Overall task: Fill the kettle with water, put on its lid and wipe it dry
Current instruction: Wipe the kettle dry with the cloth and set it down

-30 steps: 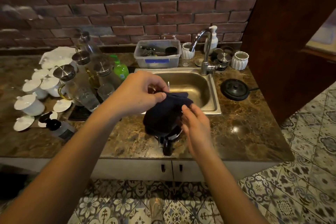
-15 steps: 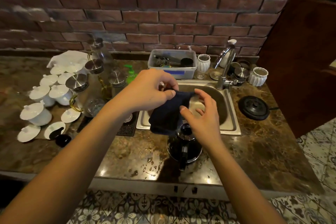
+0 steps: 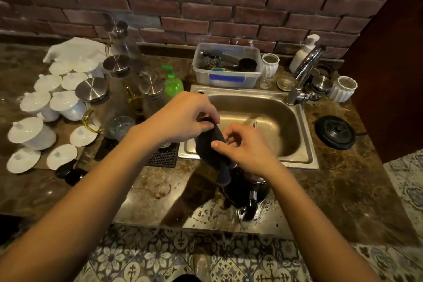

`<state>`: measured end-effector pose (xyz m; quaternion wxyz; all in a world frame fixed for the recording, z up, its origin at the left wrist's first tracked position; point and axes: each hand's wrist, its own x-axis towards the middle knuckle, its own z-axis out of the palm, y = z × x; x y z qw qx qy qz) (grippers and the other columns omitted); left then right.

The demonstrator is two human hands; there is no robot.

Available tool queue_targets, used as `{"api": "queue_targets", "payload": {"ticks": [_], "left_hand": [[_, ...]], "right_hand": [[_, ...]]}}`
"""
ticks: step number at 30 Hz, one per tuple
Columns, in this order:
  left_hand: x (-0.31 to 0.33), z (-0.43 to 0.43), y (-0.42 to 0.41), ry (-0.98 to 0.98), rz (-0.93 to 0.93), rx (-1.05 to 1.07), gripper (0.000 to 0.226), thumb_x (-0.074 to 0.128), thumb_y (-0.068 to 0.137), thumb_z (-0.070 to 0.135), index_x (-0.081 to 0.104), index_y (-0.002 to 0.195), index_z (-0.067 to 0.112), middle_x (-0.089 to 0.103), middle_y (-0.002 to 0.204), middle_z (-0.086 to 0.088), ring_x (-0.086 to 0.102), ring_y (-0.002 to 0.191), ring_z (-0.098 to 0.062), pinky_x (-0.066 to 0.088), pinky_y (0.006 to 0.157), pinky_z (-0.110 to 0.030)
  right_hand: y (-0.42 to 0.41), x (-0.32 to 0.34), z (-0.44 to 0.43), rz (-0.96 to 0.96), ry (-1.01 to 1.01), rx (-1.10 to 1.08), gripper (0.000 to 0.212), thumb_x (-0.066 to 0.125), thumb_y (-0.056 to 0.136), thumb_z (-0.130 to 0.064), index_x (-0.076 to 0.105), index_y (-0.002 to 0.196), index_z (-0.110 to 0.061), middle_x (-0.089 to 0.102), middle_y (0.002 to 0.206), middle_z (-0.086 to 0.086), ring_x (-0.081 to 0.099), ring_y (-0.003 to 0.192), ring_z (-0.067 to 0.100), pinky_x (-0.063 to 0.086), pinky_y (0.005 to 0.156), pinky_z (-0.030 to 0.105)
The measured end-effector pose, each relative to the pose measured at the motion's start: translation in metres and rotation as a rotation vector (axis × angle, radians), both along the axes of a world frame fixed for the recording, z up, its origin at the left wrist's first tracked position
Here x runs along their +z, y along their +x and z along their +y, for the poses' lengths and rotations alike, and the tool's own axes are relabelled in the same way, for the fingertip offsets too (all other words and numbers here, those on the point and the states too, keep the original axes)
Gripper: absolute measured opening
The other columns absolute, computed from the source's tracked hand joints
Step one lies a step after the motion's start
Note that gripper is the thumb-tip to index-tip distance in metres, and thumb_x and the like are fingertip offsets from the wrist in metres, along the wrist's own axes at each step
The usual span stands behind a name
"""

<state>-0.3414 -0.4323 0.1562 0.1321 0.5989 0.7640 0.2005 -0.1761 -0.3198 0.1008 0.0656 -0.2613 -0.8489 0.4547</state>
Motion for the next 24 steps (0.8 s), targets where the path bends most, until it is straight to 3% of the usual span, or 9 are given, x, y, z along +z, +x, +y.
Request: {"api": "queue_targets", "payload": {"ticks": [4,9,13,17,20,24], "left_hand": [[-0.033,0.0,-0.005,-0.026,0.005,0.006,0.018,0.077,0.085,0.02,0.08,0.102,0.026,0.072,0.099,0.004,0.069,0.091,-0.018,0.055,0.084,-0.044],[-0.079,0.005,0.0,-0.062,0.0,0.007,0.019,0.073,0.088,0.024,0.078,0.106,0.028,0.075,0.106,0.007,0.069,0.099,-0.019,0.056,0.086,-0.044],[-0.111,0.011,0.013,0.049,-0.049,-0.009,0.019,0.072,0.089,0.022,0.078,0.108,0.023,0.076,0.107,0.006,0.07,0.102,-0.019,0.055,0.086,-0.037],[-0.149,0.017,0.033,0.176,-0.227,0.052,0.028,0.07,0.09,0.02,0.073,0.117,0.018,0.074,0.111,0.002,0.068,0.101,-0.017,0.055,0.089,-0.037],[-0.18,0.015,0.055,0.292,-0.444,0.301,0.035,0.075,0.087,0.018,0.07,0.121,0.022,0.072,0.111,0.006,0.066,0.1,-0.006,0.055,0.092,-0.033],[-0.21,0.012,0.084,0.296,-0.737,0.47,0.022,0.068,0.091,0.025,0.073,0.113,0.028,0.074,0.108,0.013,0.068,0.102,-0.003,0.057,0.093,-0.038]], "right_hand": [[-0.003,-0.024,-0.018,-0.083,-0.047,-0.1,0.02,0.078,0.082,-0.04,0.069,0.091,-0.024,0.069,0.069,-0.005,0.06,0.059,-0.001,0.05,0.064,0.021],[0.001,-0.05,-0.031,-0.203,0.067,-0.181,0.021,0.073,0.084,-0.044,0.07,0.082,-0.024,0.069,0.064,-0.006,0.064,0.068,0.008,0.053,0.074,0.032],[0.007,-0.062,-0.032,-0.265,0.157,-0.23,0.029,0.068,0.085,-0.045,0.066,0.072,-0.019,0.066,0.06,-0.005,0.064,0.069,0.016,0.052,0.074,0.036],[0.016,-0.066,-0.027,-0.328,0.176,-0.293,0.031,0.07,0.085,-0.041,0.063,0.07,-0.015,0.066,0.063,-0.002,0.062,0.07,0.019,0.047,0.068,0.034],[0.021,-0.064,-0.025,-0.345,0.17,-0.321,0.029,0.072,0.084,-0.04,0.063,0.07,-0.016,0.068,0.063,-0.003,0.064,0.068,0.017,0.048,0.068,0.032],[0.026,-0.06,-0.026,-0.346,0.075,-0.385,0.02,0.075,0.084,-0.04,0.06,0.091,-0.029,0.071,0.068,-0.005,0.068,0.076,0.012,0.052,0.073,0.03]]}}
